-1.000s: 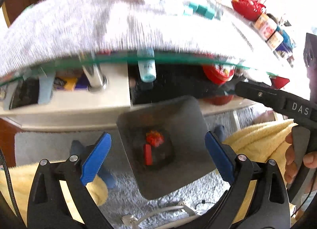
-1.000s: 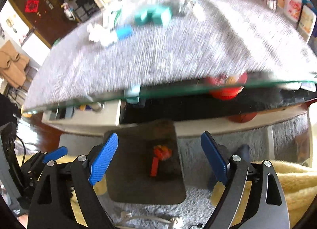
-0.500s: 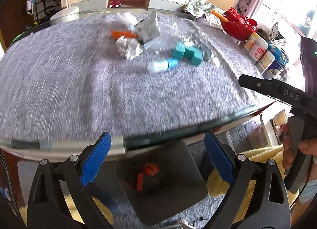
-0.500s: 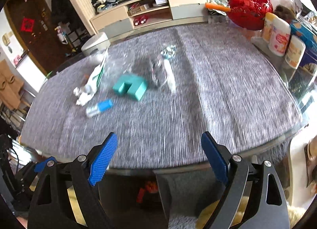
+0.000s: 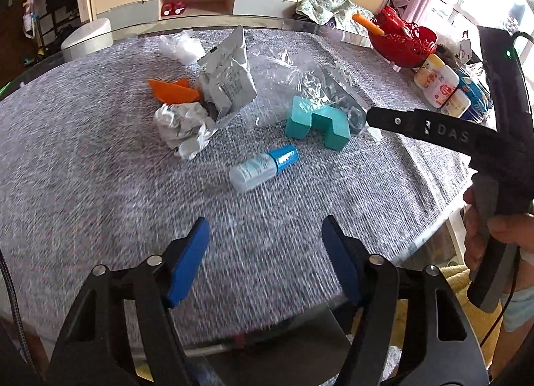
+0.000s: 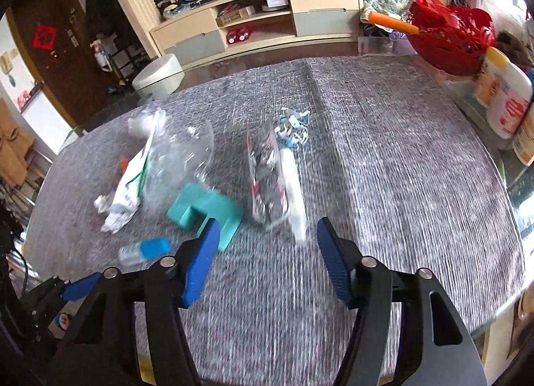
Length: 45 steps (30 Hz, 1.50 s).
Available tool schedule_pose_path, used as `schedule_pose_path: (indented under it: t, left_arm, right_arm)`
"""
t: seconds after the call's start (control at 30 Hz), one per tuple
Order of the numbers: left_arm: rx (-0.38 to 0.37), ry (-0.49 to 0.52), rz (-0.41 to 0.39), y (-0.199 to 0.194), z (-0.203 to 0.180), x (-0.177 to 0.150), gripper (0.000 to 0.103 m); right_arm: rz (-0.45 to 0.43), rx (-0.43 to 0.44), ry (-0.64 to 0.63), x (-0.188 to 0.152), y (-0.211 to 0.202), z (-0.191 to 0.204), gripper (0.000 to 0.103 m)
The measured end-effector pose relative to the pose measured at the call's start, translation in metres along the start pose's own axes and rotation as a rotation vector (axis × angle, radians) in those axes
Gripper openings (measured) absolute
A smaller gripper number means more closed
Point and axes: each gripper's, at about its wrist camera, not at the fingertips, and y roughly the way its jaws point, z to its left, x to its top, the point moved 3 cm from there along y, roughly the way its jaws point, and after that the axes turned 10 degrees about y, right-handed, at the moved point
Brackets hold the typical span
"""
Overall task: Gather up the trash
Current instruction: 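Raise both open tools back over the table trash, then grasp the clear foil-filled packet with the right tool while the left tool grasps the blue-capped bottle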
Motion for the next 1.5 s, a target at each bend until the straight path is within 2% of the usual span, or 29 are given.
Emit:
schedule_pose_path:
  t: [0.27,0.33,0.43,0.5,0.57,0.83,1.27,1.5]
  left_arm:
    - [-0.013,0.02,-0.005,0.02,0.0,0.022,0.063]
    - [-0.028,0.034,0.0,0.026,-0.001,0.026,0.056]
    - [-0.006,0.057,-0.002,0.03,-0.005,0.03,0.05]
    - [-0.014,0.055,0.0,0.032,-0.006,0.032,0.037]
    - [-0.011,0.055,0.001,0.034,-0.007,0.034,0.032]
    - [-0.024,0.066,-0.004,0.034,-0.01,0.033,0.032]
    - [-0.053,0.055,-0.009,0.032,-0.008,0.032,0.031]
    - [-0.066,0.047,-0.012,0.029,-0.004,0.03,0.03]
  right_arm:
    - [0.025,0.004,0.006,0.01,0.022,-0.004,0.052]
    - [0.021,0.009,0.003,0.012,0.023,-0.003,0.051]
    - [0.025,0.009,-0.007,0.013,0.024,-0.002,0.044]
    - [0.028,0.016,-0.011,0.015,0.026,0.0,0.041]
    - [0.025,0.015,-0.021,0.015,0.027,0.002,0.039]
    - [0.039,0.031,-0.025,0.019,0.029,0.009,0.038]
    - [0.026,0.004,-0.088,0.023,0.033,0.024,0.038]
    - [0.025,0.002,-0.087,0.025,0.031,0.024,0.029]
